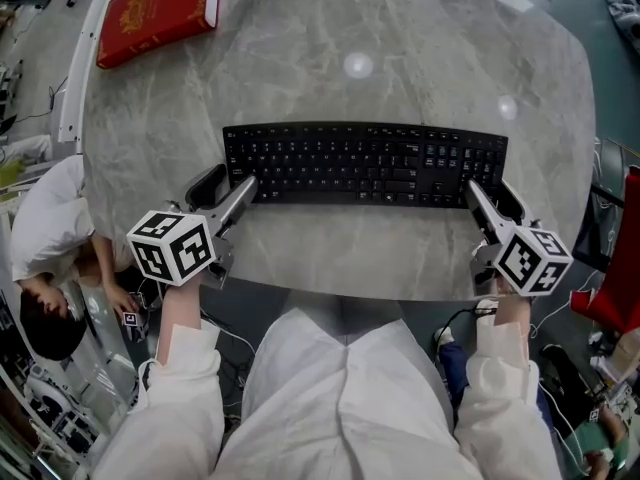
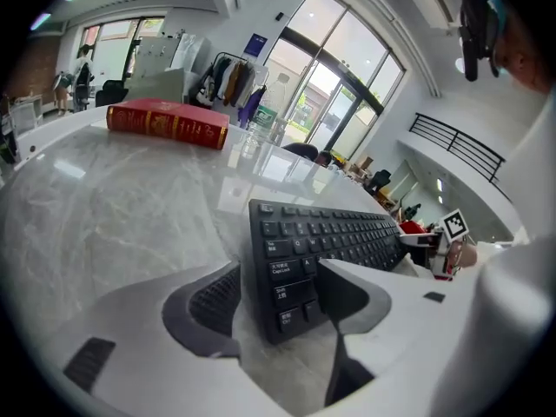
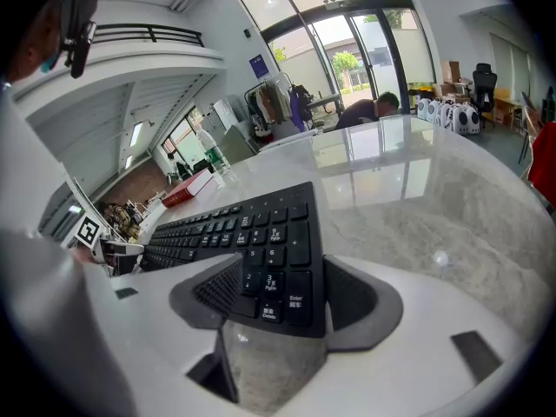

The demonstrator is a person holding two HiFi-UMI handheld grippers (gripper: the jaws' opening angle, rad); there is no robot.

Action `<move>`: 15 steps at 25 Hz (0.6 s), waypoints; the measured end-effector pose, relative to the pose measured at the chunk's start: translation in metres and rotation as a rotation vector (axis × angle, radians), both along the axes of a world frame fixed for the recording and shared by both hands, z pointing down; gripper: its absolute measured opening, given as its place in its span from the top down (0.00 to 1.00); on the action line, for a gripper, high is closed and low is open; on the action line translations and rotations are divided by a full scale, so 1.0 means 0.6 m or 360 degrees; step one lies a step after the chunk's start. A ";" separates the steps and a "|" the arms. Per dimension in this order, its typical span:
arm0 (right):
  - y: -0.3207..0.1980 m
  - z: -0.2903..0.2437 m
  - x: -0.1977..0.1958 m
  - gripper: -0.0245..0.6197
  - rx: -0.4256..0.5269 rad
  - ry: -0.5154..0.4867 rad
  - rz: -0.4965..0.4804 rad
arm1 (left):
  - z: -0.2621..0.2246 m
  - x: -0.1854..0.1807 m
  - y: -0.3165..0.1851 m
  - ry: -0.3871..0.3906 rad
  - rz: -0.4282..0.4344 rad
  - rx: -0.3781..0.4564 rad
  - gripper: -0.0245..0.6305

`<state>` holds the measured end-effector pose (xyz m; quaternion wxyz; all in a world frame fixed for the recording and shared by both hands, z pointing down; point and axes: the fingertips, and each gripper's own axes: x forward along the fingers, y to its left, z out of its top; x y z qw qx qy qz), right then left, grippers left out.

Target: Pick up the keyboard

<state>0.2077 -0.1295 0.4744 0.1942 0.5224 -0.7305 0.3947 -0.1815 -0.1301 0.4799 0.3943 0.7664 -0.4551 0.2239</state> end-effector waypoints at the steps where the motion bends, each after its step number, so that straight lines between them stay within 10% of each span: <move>1: 0.000 0.000 0.000 0.53 0.0000 0.0000 0.0001 | 0.002 0.002 0.000 -0.0006 0.0012 -0.0003 0.56; 15: -0.001 0.003 -0.001 0.53 -0.0016 -0.0012 0.0005 | 0.005 0.012 -0.001 0.0025 0.0067 0.0000 0.56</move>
